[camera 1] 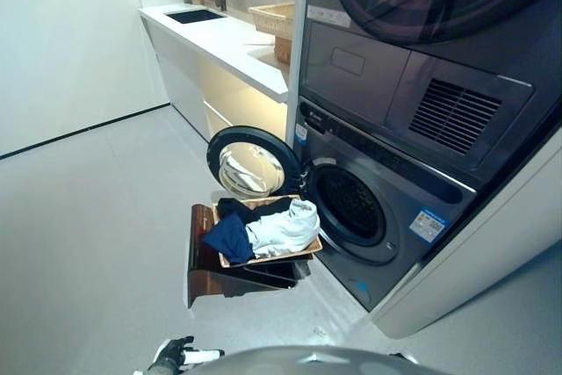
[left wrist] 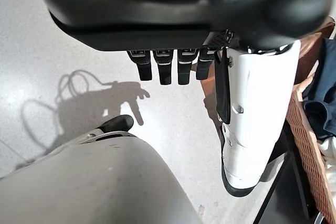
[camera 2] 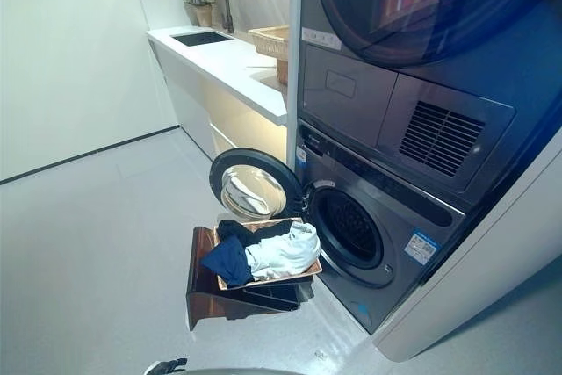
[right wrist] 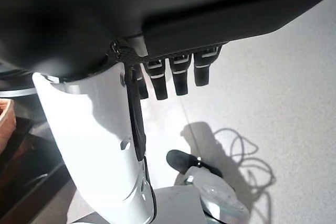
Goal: Pick up the clothes and place them into the washing machine
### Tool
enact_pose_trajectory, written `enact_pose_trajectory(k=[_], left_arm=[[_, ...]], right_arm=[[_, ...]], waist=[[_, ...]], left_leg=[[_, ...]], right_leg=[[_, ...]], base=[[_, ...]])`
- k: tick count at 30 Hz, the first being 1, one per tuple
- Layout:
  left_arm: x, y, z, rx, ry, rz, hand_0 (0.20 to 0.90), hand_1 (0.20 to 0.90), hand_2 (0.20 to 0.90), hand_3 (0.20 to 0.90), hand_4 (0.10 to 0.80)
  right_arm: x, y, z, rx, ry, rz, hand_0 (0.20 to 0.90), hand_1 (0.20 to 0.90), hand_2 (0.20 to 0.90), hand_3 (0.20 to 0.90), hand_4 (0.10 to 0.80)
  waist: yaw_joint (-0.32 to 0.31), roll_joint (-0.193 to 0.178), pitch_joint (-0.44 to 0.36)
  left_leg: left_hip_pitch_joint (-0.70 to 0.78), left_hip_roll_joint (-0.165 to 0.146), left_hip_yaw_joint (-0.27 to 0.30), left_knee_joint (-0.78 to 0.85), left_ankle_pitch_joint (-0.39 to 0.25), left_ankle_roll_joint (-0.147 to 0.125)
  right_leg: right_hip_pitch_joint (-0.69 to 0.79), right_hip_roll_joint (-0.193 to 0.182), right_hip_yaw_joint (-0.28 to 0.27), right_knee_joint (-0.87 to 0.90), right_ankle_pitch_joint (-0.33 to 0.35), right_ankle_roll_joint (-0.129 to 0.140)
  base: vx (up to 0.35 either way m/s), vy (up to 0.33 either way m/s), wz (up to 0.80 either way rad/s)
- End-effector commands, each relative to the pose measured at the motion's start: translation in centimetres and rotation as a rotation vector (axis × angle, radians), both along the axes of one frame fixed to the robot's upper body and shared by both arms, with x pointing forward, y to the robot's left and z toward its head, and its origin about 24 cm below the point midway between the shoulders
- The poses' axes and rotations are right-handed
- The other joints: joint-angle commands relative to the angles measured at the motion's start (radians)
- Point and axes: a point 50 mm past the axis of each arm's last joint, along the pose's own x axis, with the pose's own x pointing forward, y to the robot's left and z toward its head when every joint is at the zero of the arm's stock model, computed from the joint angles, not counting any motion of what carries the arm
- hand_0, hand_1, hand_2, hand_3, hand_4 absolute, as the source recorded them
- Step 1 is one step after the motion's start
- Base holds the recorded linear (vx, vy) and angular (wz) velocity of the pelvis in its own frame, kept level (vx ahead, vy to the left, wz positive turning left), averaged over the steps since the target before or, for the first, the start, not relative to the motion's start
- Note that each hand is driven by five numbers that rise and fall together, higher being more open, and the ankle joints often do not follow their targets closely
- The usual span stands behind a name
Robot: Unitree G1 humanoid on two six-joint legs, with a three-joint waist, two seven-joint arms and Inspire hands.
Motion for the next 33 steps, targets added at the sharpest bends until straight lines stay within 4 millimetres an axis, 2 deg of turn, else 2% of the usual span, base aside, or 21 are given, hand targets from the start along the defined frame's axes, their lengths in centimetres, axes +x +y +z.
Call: enact_pose_trajectory(k=[1,10,33], left_arm=[[2.1,-1.3,0.0,-0.030,-0.041,0.003,0.900,0.900,0.900,0.900,0.800],[2.2,-2.1,0.0,-0.054,-0.056,-0.008,0.900,0.900,0.900,0.900,0.800],[2.1,-1.9,-0.1,-0.047,-0.042,-0.016,0.900,0.900,0.900,0.900,0.800]], right_arm=[[2.6,1.4,-0.1,0.045,-0.040,0.006,0.900,0.900,0.900,0.900,0.800],[3.3,1.3,0.0,0.036,-0.057,0.034,0.900,0.900,0.900,0.900,0.800],[3.7,2.1,0.0,0.055,-0.061,0.074,0.900,0.900,0.900,0.900,0.800]], waist=[[-0.007,-0.009,0.039],[-0.004,-0.008,0.044],[-0.005,-0.008,0.052]], left_leg=[[0.025,-0.054,-0.017,-0.002,-0.024,0.010],[0.029,-0.054,-0.017,-0.002,-0.028,0.010],[0.036,-0.047,-0.013,-0.002,-0.027,0.007]], right_leg=[[0.037,0.057,-0.008,0.004,-0.012,-0.056],[0.041,0.060,-0.006,0.007,-0.015,-0.057],[0.042,0.068,-0.001,0.011,-0.017,-0.062]], base=[[0.000,0.000,0.00],[0.000,0.000,0.00],[0.000,-0.003,0.00]])
